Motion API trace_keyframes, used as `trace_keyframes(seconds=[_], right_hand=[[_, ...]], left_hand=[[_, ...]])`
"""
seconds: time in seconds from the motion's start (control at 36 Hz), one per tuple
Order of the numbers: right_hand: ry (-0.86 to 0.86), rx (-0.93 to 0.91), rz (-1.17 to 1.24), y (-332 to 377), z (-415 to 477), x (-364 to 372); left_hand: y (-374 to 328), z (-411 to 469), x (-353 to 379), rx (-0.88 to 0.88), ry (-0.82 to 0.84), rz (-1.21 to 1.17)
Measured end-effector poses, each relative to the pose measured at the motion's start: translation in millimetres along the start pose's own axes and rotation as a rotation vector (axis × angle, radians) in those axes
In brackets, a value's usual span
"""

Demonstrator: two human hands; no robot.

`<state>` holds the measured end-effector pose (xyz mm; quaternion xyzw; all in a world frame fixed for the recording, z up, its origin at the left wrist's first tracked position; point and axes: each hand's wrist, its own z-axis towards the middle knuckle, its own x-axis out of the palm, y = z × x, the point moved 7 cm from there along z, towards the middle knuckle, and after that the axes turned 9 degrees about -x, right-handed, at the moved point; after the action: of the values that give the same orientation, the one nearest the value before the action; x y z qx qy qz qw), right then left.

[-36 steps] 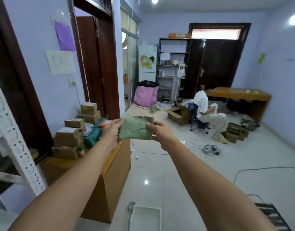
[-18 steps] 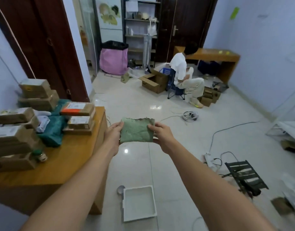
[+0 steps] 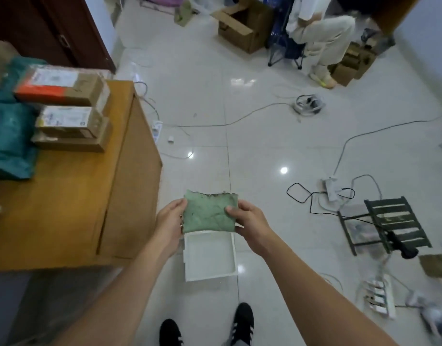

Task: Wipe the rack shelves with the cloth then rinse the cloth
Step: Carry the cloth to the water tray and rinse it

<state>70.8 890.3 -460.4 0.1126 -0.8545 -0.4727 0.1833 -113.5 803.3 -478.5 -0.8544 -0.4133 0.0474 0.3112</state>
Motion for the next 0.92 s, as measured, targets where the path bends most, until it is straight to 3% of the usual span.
trace_keyframes(seconds=[0.17, 0.5, 0.75, 0.92], right_hand=[[0.060, 0.130, -0.015, -109, 75, -38], [0.028, 0.339, -0.074, -398, 195, -119], [-0.184, 0.232, -0.328, -543, 258, -162], [-0.233, 0.155, -0.516, -582, 296, -169]], left_hand=[[83, 115, -17, -0.106, -0.043, 0.018], [297, 344, -86, -0.259, -0.169, 0.112], [404, 464, -106, -0.233, -0.251, 0.242], [433, 512, -105, -0.216, -0.306, 0.290]])
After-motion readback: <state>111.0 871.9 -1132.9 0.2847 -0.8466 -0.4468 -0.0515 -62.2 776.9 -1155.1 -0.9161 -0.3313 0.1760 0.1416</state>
